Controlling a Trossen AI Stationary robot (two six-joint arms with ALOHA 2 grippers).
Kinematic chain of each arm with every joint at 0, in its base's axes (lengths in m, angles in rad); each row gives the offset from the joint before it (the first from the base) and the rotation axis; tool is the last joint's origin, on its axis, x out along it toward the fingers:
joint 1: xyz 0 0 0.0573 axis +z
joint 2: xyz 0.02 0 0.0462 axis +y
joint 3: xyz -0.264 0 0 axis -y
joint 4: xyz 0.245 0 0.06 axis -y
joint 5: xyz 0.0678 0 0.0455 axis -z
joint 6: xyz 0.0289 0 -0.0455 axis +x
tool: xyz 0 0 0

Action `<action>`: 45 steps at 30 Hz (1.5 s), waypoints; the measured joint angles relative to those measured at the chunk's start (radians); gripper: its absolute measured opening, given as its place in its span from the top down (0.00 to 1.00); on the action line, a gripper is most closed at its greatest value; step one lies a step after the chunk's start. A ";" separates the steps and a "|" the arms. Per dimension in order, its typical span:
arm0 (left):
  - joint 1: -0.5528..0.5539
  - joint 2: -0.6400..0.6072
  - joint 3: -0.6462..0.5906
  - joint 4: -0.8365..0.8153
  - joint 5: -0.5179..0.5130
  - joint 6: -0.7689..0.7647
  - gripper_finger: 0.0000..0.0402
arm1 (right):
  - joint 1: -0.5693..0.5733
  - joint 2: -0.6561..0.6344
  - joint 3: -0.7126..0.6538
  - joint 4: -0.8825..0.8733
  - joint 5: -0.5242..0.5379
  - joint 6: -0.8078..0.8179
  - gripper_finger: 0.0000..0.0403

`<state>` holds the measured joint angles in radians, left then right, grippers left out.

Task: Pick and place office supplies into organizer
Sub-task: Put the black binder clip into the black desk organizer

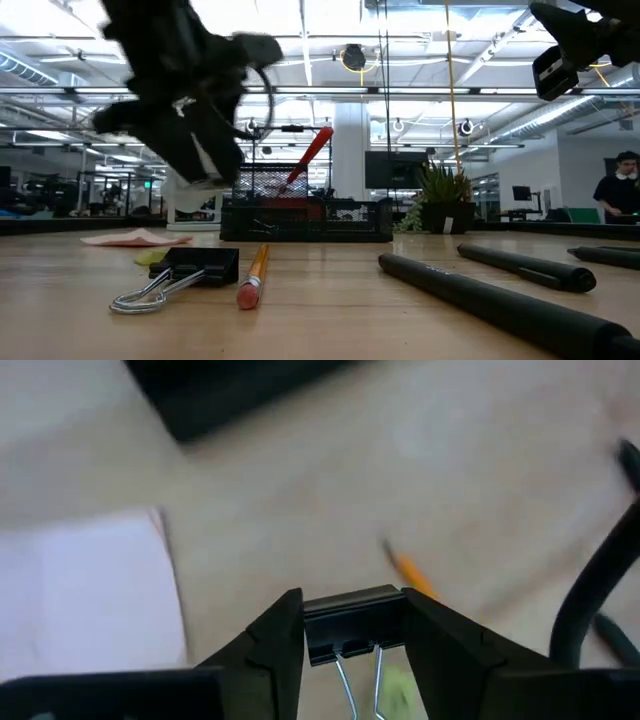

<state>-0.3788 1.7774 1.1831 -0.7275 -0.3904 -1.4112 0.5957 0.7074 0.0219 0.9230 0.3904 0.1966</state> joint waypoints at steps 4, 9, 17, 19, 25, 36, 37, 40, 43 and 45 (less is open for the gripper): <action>0.076 0.000 0.000 -0.001 -0.004 0.063 0.63 | 0.000 0.000 0.000 0.000 0.000 0.000 0.78; 0.158 0.000 0.000 0.011 -0.030 0.098 0.63 | 0.000 0.000 0.000 0.000 0.000 0.000 0.78; 0.256 0.000 0.000 0.075 0.001 0.209 0.63 | 0.000 0.000 0.000 0.000 0.000 0.000 0.78; 0.283 0.000 0.000 0.085 0.014 0.233 0.63 | 0.000 0.000 0.000 0.000 0.000 0.000 0.78; 0.354 0.000 0.000 0.102 0.108 0.284 0.63 | 0.000 0.000 0.000 0.000 0.000 0.000 0.78; 0.379 0.000 0.000 0.130 0.155 0.305 0.58 | 0.000 0.000 0.000 0.000 0.000 0.000 0.78; 0.379 0.000 0.000 0.135 0.156 0.307 0.55 | 0.000 0.000 0.000 0.000 0.000 0.000 0.78; 0.379 0.000 0.000 0.140 0.164 0.315 0.44 | 0.000 0.000 0.000 0.000 0.000 0.000 0.78; 0.379 0.000 0.000 0.151 0.166 0.325 0.33 | 0.000 0.000 0.000 0.000 0.000 0.000 0.78; 0.379 0.000 0.000 0.150 0.166 0.322 0.28 | 0.000 0.000 0.000 0.000 0.000 0.000 0.78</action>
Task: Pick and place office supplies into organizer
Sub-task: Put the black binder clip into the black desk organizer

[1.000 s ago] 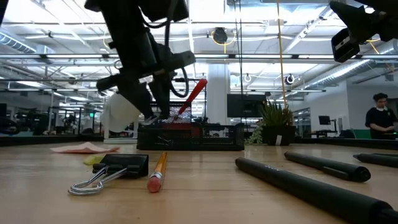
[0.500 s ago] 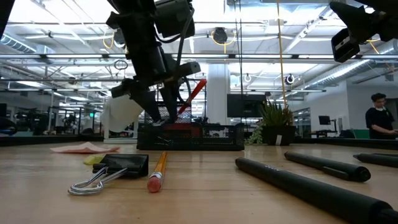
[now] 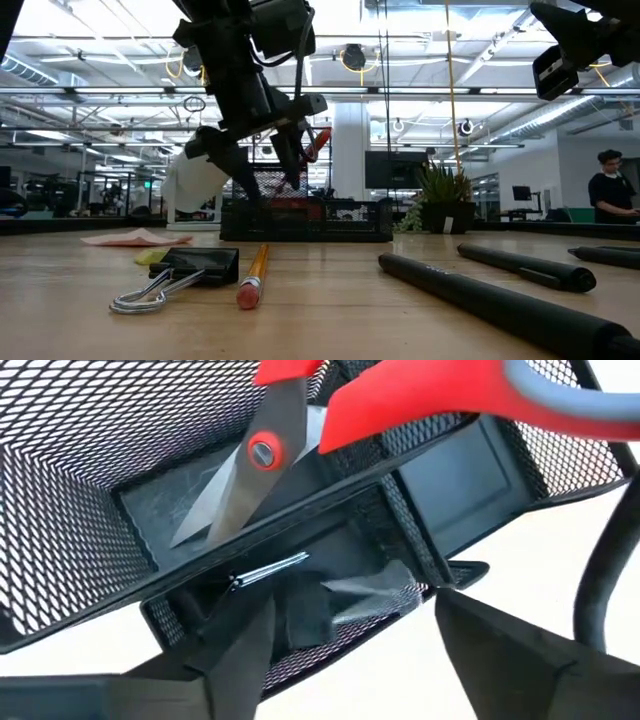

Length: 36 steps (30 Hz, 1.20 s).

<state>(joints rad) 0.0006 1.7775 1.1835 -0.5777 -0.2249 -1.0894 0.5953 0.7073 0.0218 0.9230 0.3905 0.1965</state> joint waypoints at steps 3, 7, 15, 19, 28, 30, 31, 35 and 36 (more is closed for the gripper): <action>-0.004 0.000 0.000 0.000 0.000 -0.004 0.22 | 0.000 0.000 0.000 0.000 0.000 0.000 0.78; -0.027 0.000 0.000 0.001 -0.001 -0.009 0.19 | 0.000 0.000 0.000 0.000 0.000 0.000 0.78; -0.145 0.000 0.000 -0.011 -0.024 -0.009 0.21 | 0.000 0.000 0.000 0.000 0.000 0.000 0.78; -0.211 0.000 0.000 -0.018 -0.048 -0.067 0.21 | 0.000 0.000 0.000 0.000 0.000 0.000 0.78; -0.369 0.000 0.000 -0.037 -0.111 -0.410 0.21 | 0.000 0.000 0.000 0.000 0.000 0.000 0.78; -0.395 0.000 0.000 -0.051 -0.130 -0.519 0.21 | 0.000 0.000 0.000 0.000 0.000 0.000 0.78; -0.407 0.000 0.000 -0.057 -0.144 -0.559 0.21 | 0.000 0.000 0.000 0.000 0.000 0.000 0.78; -0.459 0.008 0.000 -0.056 -0.159 -0.699 0.21 | 0.000 0.000 0.000 0.000 0.000 0.000 0.78; -0.475 0.011 0.000 -0.056 -0.166 -0.731 0.21 | 0.000 0.000 0.000 0.000 0.000 0.000 0.78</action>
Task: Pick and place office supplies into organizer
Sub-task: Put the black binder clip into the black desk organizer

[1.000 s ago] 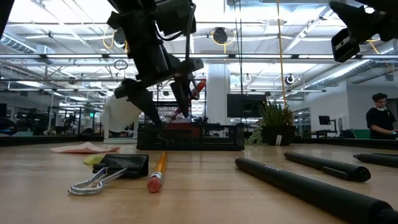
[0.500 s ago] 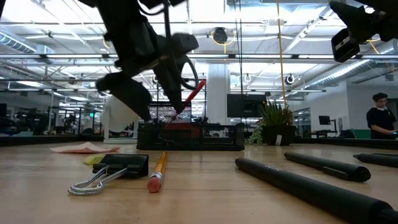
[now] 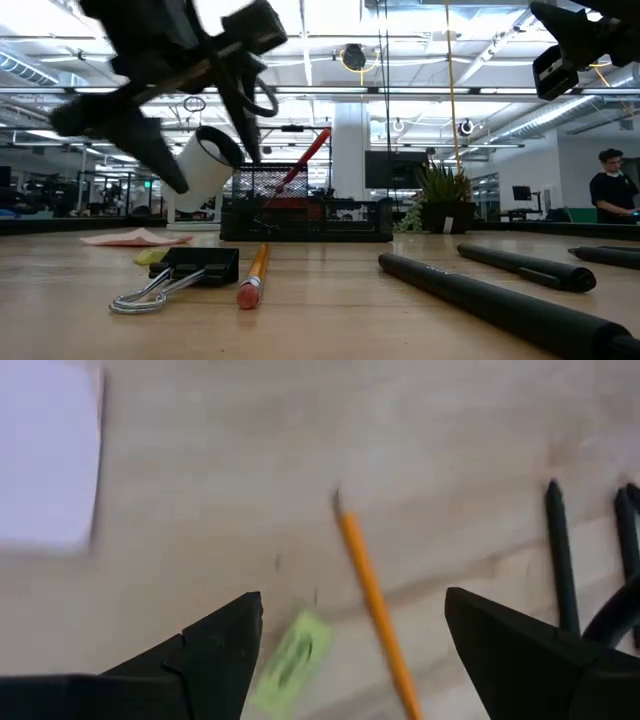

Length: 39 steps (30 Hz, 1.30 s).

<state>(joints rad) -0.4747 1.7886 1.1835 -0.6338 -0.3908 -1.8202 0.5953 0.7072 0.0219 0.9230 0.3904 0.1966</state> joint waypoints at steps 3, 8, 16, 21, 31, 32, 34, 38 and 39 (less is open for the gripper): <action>-0.039 0.007 0.002 0.009 -0.004 -0.069 0.21 | 0.000 0.000 0.000 0.000 0.000 0.000 0.78; -0.065 0.092 0.145 -0.105 0.009 -0.067 0.21 | 0.000 0.000 0.000 0.000 0.000 0.000 0.78; -0.094 0.315 0.547 -0.469 0.052 -0.147 0.21 | 0.000 0.000 0.000 0.007 0.000 0.000 0.78; -0.111 0.397 0.644 -0.500 0.099 -0.164 0.21 | 0.000 0.000 0.000 0.007 0.000 0.000 0.78; -0.117 0.407 0.653 -0.493 0.162 -0.178 0.21 | 0.000 0.000 0.000 0.007 0.000 0.000 0.78; -0.117 0.414 0.653 -0.491 0.178 -0.181 0.21 | 0.000 0.000 0.000 0.007 0.000 0.000 0.78; -0.117 0.427 0.650 -0.495 0.198 -0.196 0.21 | 0.000 0.000 0.000 0.006 0.000 0.000 0.78; -0.116 0.434 0.650 -0.494 0.215 -0.191 0.21 | 0.000 0.000 0.000 0.006 0.000 0.000 0.78; -0.116 0.434 0.651 -0.494 0.213 -0.191 0.21 | 0.000 0.000 0.000 0.005 0.000 0.000 0.78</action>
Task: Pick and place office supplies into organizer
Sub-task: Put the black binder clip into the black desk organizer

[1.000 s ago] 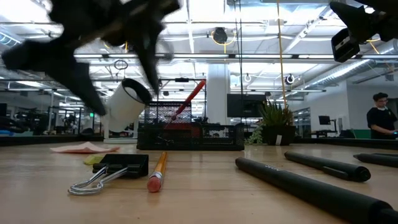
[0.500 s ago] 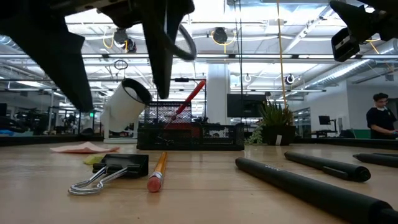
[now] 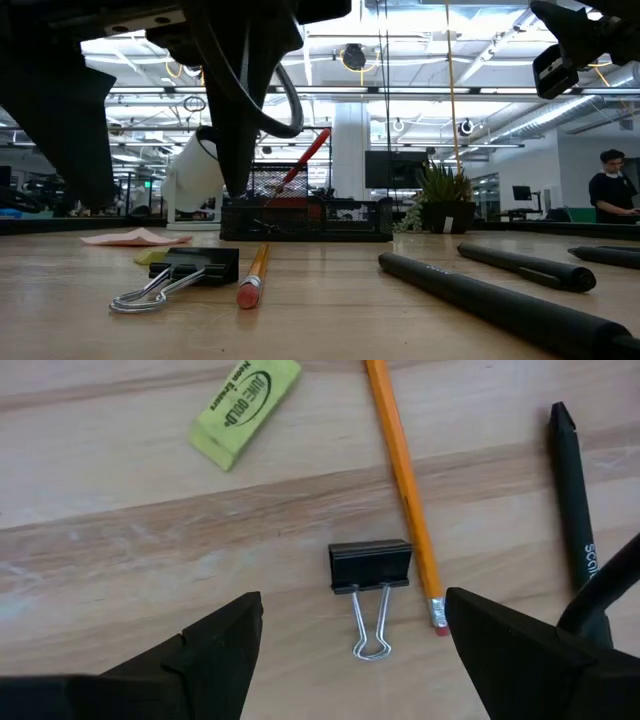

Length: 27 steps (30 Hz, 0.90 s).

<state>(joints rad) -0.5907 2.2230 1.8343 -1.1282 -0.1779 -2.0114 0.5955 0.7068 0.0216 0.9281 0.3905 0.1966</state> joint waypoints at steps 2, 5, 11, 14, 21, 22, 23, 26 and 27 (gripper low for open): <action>0.000 0.000 0.000 0.002 -0.008 0.003 0.21 | 0.000 0.001 0.000 -0.003 0.000 0.000 0.78; 0.000 0.007 0.001 0.010 -0.015 0.008 0.21 | 0.000 0.000 0.000 -0.003 0.000 0.000 0.78; 0.008 0.035 0.000 0.007 0.004 0.003 0.21 | 0.000 0.001 0.000 -0.004 0.000 0.000 0.78; 0.013 0.035 0.000 0.008 0.002 0.012 0.21 | 0.000 0.001 0.000 -0.002 0.000 0.000 0.78; 0.019 0.045 0.000 0.010 -0.008 0.024 0.21 | 0.000 0.001 0.000 -0.004 0.000 0.000 0.78; 0.021 0.049 0.000 0.009 -0.008 0.028 0.21 | 0.000 0.000 0.000 -0.004 0.000 0.000 0.78; 0.025 0.053 0.000 0.008 -0.008 0.034 0.21 | 0.000 0.001 0.000 -0.005 0.000 0.000 0.78; 0.032 0.050 0.000 0.009 -0.008 0.050 0.21 | 0.000 0.000 0.000 -0.005 0.000 0.000 0.78; 0.032 0.049 0.000 0.009 -0.009 0.050 0.21 | 0.000 0.000 0.000 -0.005 0.000 0.000 0.78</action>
<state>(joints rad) -0.5587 2.2723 1.8343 -1.1191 -0.1871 -1.9617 0.5955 0.7072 0.0218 0.9230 0.3904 0.1964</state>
